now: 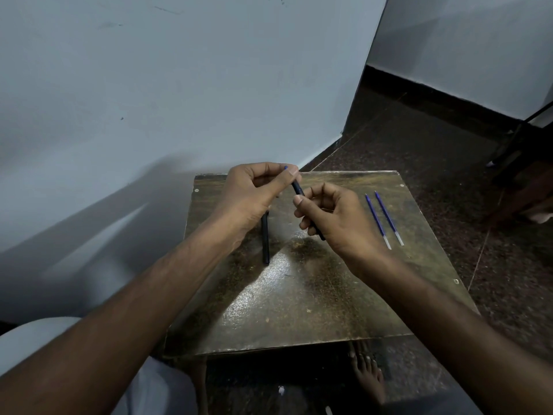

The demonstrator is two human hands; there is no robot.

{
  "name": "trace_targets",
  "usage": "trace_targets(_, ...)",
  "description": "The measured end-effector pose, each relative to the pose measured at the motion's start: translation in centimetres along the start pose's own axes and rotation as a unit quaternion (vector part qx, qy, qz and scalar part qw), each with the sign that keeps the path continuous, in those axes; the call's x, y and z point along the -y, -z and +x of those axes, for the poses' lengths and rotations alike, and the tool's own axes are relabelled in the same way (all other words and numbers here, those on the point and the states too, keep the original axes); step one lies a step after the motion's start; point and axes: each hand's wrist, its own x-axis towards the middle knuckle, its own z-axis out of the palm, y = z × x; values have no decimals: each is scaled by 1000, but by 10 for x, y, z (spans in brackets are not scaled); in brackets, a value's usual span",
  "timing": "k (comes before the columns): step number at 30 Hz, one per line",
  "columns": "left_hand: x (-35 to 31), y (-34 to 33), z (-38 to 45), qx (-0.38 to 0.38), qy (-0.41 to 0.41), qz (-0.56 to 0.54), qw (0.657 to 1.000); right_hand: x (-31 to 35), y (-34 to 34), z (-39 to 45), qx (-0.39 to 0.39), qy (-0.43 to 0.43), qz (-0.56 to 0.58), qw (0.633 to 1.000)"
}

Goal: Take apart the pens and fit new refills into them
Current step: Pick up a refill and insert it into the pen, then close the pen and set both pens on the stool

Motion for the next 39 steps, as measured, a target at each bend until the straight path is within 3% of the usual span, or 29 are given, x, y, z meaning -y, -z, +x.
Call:
trace_targets(4,1,1,3,-22,4,-16,1000,0,-5,-3,-5,31,-13,999)
trace_targets(9,-5,13,6,45,37,-22,998,2,0,-3,52,12,56,997)
trace_targets(14,-13,32,10,15,8,132,991,7,1,-1,66,-19,17,997)
trace_targets(17,-8,46,14,-17,-15,348,937,5,3,-2,42,-37,-15,998)
trace_targets(19,-2,51,13,-19,-20,425,905,5,4,-2,38,-43,-30,998)
trace_targets(24,10,49,15,-4,26,472,881,6,2,-3,44,-46,-56,996)
trace_targets(33,15,39,14,9,39,553,832,5,1,-3,43,-53,-60,996)
trace_targets(39,12,39,10,16,63,537,841,3,-1,-2,51,-59,-68,995)
